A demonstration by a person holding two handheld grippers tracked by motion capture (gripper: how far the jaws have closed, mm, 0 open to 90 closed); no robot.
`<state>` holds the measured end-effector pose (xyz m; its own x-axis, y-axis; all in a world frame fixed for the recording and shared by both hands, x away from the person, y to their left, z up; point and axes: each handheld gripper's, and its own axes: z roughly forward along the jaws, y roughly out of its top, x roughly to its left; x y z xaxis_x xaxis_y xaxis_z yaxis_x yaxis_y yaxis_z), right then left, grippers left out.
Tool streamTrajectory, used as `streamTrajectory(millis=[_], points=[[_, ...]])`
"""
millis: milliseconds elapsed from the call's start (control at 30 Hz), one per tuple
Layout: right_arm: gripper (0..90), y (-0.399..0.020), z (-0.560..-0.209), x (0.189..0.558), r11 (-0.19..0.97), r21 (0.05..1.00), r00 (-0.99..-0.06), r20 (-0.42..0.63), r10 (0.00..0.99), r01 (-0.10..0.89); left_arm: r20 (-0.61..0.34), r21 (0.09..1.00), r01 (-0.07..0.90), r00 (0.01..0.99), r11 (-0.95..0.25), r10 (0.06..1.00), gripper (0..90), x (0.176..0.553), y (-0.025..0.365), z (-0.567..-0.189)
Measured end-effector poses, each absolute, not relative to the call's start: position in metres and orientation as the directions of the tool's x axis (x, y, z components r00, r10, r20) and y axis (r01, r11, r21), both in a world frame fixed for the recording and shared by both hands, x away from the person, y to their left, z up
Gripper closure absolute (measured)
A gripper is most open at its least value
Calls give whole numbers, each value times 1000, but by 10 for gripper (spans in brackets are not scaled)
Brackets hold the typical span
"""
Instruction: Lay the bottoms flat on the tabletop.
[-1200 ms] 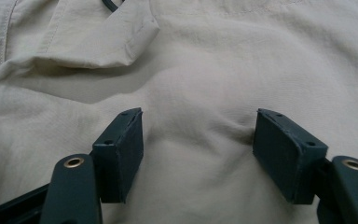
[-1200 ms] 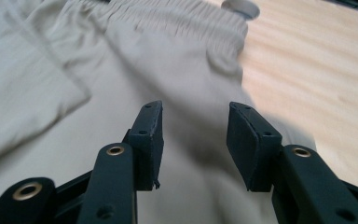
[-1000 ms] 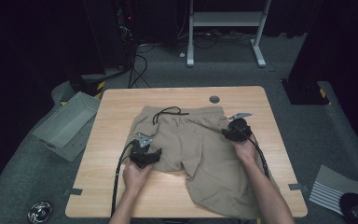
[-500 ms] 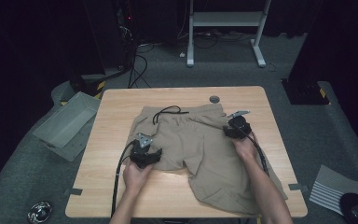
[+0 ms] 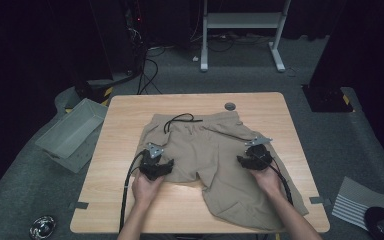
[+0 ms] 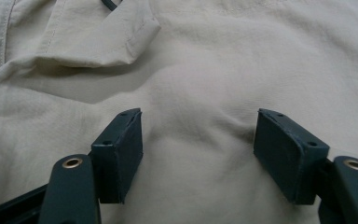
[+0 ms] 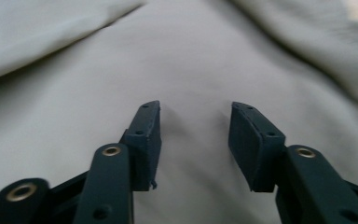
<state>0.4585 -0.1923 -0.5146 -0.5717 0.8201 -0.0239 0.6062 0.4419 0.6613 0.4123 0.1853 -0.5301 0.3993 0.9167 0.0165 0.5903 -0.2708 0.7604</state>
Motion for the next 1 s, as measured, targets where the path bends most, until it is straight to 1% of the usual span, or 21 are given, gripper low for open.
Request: streamTrajectory(millis=[133, 233, 300, 367, 467, 500, 567, 633, 700, 800, 867, 967, 1000], points=[[531, -195, -518, 484, 420, 689, -560, -24, 828, 591, 12, 760, 591, 400, -268, 916, 322, 412, 185, -530], [522, -189, -515, 501, 412, 664, -531, -27, 847, 623, 13, 761, 591, 398, -268, 917, 320, 413, 185, -530], [510, -184, -511, 507, 434, 639, -528, -51, 847, 635, 13, 761, 592, 397, -267, 918, 317, 413, 185, -530], [493, -181, -509, 504, 458, 625, -533, -78, 842, 632, 13, 761, 591, 398, -268, 917, 317, 413, 185, -530], [493, -182, -502, 484, 442, 667, -563, -39, 825, 600, 13, 761, 591, 398, -267, 917, 317, 413, 185, -530], [493, -183, -498, 472, 436, 673, -573, -23, 819, 597, 14, 760, 592, 399, -269, 917, 317, 413, 186, -530], [499, -186, -495, 454, 452, 672, -589, -29, 808, 587, 13, 761, 592, 398, -268, 917, 316, 413, 186, -530], [537, -192, -496, 436, 473, 662, -603, -38, 797, 582, 13, 760, 592, 398, -268, 917, 316, 413, 185, -530], [628, -200, -500, 424, 484, 645, -620, -19, 784, 591, 13, 760, 592, 399, -268, 917, 316, 413, 185, -530], [748, -208, -510, 422, 495, 621, -630, -3, 776, 608, 11, 760, 592, 398, -266, 917, 316, 413, 185, -530], [809, -213, -511, 427, 482, 642, -630, 1, 777, 596, 13, 760, 592, 398, -268, 917, 316, 413, 185, -530], [808, -208, -512, 438, 507, 646, -628, -55, 776, 571, 11, 760, 593, 396, -266, 918, 315, 413, 186, -530], [799, -207, -512, 442, 505, 646, -624, -57, 779, 572, 13, 759, 594, 395, -266, 919, 315, 413, 186, -530]])
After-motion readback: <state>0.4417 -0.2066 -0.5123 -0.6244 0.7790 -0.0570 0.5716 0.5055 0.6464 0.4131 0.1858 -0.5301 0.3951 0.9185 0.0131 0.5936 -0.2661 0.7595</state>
